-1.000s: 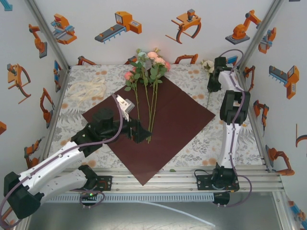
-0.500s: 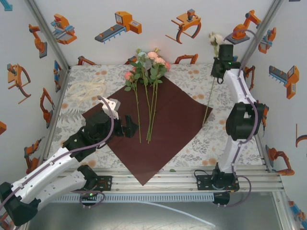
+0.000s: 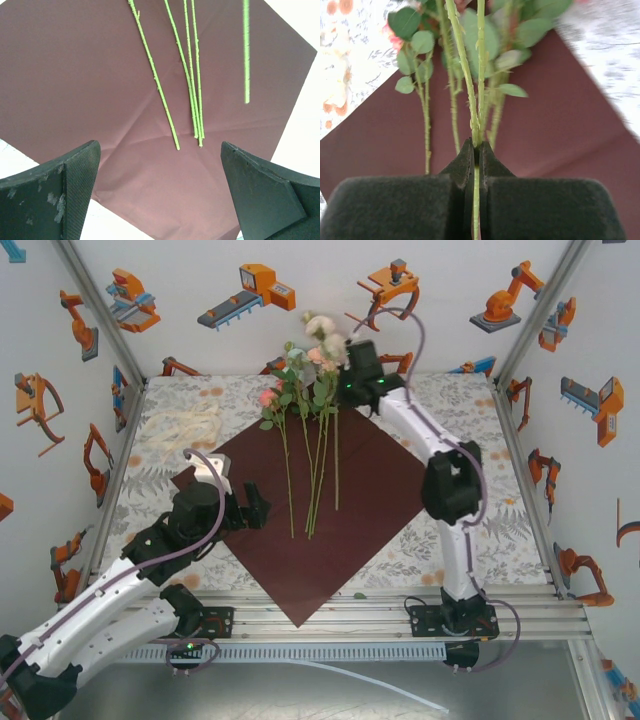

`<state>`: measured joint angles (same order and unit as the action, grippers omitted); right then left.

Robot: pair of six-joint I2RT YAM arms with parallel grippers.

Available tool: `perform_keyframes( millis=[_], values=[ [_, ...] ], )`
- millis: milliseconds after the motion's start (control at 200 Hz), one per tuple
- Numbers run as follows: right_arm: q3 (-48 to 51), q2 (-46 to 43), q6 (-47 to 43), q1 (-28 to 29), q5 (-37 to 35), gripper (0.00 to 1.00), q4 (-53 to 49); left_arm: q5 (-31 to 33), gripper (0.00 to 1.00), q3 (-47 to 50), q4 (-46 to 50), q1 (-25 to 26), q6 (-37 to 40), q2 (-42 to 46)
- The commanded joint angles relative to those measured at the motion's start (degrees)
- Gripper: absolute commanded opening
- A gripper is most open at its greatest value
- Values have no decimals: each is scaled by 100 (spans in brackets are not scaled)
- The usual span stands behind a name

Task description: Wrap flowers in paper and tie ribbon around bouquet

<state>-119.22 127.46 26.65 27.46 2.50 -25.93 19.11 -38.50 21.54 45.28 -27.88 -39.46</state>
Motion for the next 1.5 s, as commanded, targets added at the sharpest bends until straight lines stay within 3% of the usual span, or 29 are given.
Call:
perform_keyframes(
  millis=[0,160,290,426,601,756,876,921,1081,1237,1492],
  values=[
    [-930,598,334,324,126,0,-312,143,97,38,244,-50,-117,92],
    [-1985,1535,470,547,-133,0,-750,224,97,71,377,-62,-143,191],
    [-1933,1747,667,564,-508,0,-836,245,97,128,382,-71,-164,311],
    [-1797,1781,653,575,-313,12,-806,260,97,194,318,-80,-149,336],
    [-1661,1375,509,576,-329,25,-891,224,97,141,331,-84,-256,263],
    [-1136,496,382,576,-289,32,-853,424,97,158,537,-87,-806,272],
    [146,-655,323,576,-239,34,-463,900,100,144,1098,-106,-1897,267],
    [860,-1199,365,577,-251,35,-192,976,96,162,1377,-103,-2343,286],
    [4008,-3609,827,618,-371,43,941,659,91,473,2008,-115,-3712,446],
    [6578,-5708,1659,916,-502,58,1256,-58,87,1087,1793,-124,-4276,536],
    [8758,-7895,3443,2046,-1020,59,437,-795,73,1805,1080,-104,-4862,-218]
  ],
)
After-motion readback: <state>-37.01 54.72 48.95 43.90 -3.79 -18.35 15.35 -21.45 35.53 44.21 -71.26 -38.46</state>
